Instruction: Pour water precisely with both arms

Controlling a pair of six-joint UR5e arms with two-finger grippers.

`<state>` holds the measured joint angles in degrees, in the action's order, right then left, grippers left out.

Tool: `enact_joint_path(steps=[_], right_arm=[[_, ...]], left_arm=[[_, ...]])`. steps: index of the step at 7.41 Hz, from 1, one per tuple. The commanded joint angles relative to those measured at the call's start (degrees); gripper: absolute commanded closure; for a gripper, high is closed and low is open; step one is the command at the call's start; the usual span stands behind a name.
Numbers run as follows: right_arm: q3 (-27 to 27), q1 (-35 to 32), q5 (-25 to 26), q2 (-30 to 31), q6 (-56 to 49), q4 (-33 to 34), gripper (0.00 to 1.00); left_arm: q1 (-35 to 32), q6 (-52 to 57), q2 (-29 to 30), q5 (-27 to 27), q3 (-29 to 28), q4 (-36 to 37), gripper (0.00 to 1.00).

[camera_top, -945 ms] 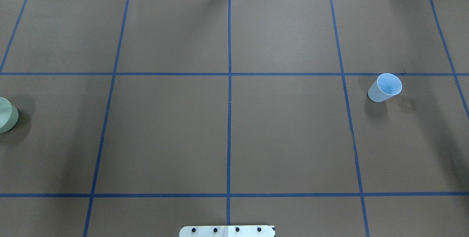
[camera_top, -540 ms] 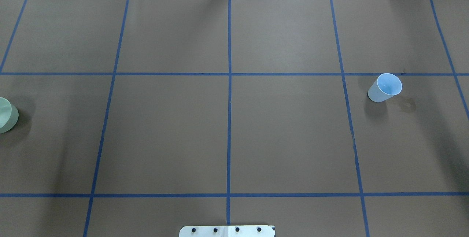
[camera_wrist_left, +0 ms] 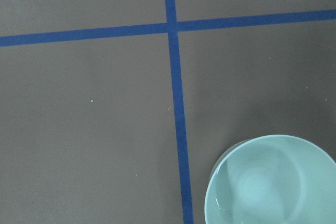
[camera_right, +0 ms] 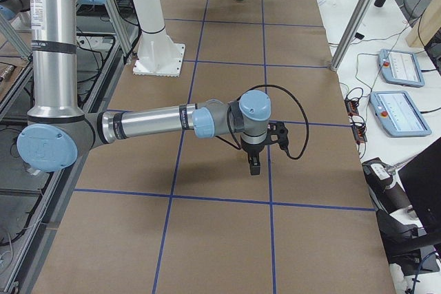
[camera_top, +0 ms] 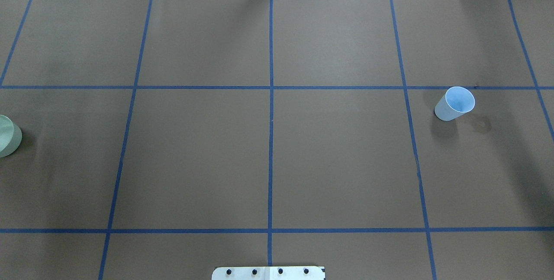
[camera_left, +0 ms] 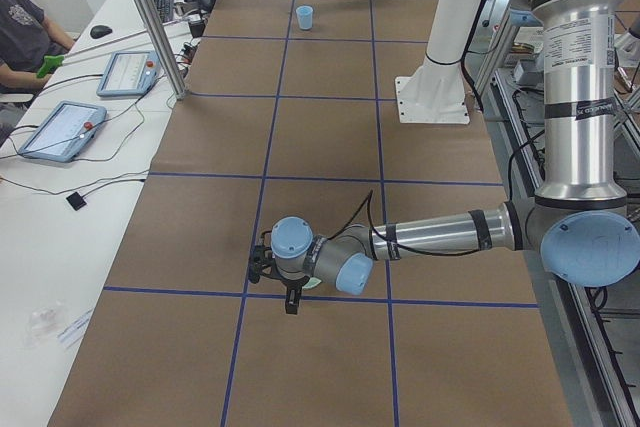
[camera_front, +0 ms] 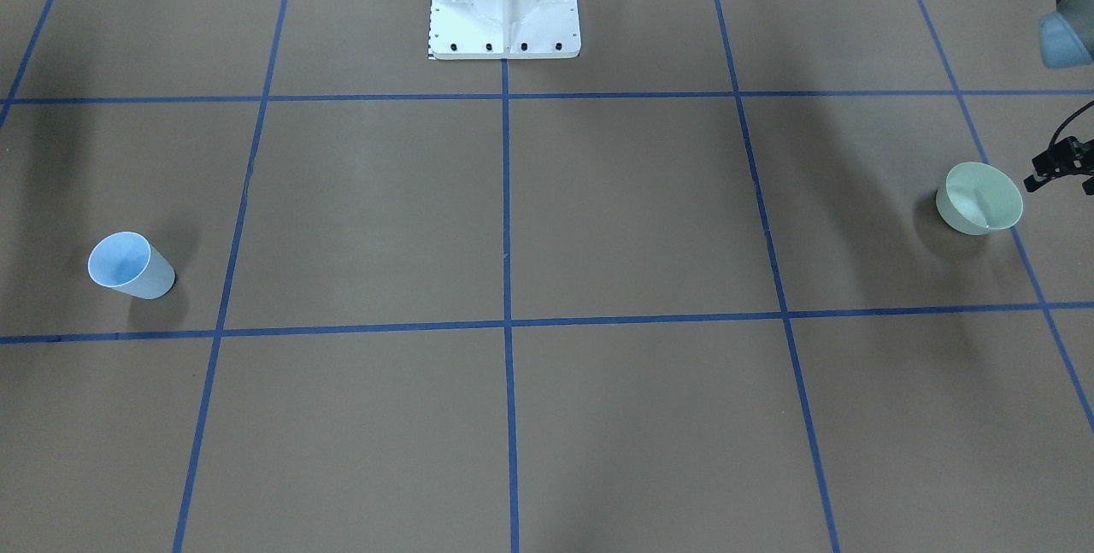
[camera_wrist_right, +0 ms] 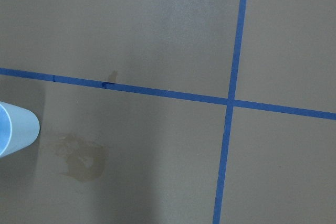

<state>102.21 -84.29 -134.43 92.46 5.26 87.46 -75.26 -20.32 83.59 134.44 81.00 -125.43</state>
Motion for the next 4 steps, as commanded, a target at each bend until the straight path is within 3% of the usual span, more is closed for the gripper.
enact_joint_path(steps=[1, 4], right_arm=[[0.3, 0.0, -0.2, -0.1, 0.1, 0.0, 0.01], [0.3, 0.0, -0.1, -0.1, 0.1, 0.0, 0.01]], left_arm=[[2.6, -3.7, -0.1, 0.0, -2.9, -5.6, 0.00], [3.7, -3.8, 0.0, 0.0, -3.3, -5.6, 0.07]])
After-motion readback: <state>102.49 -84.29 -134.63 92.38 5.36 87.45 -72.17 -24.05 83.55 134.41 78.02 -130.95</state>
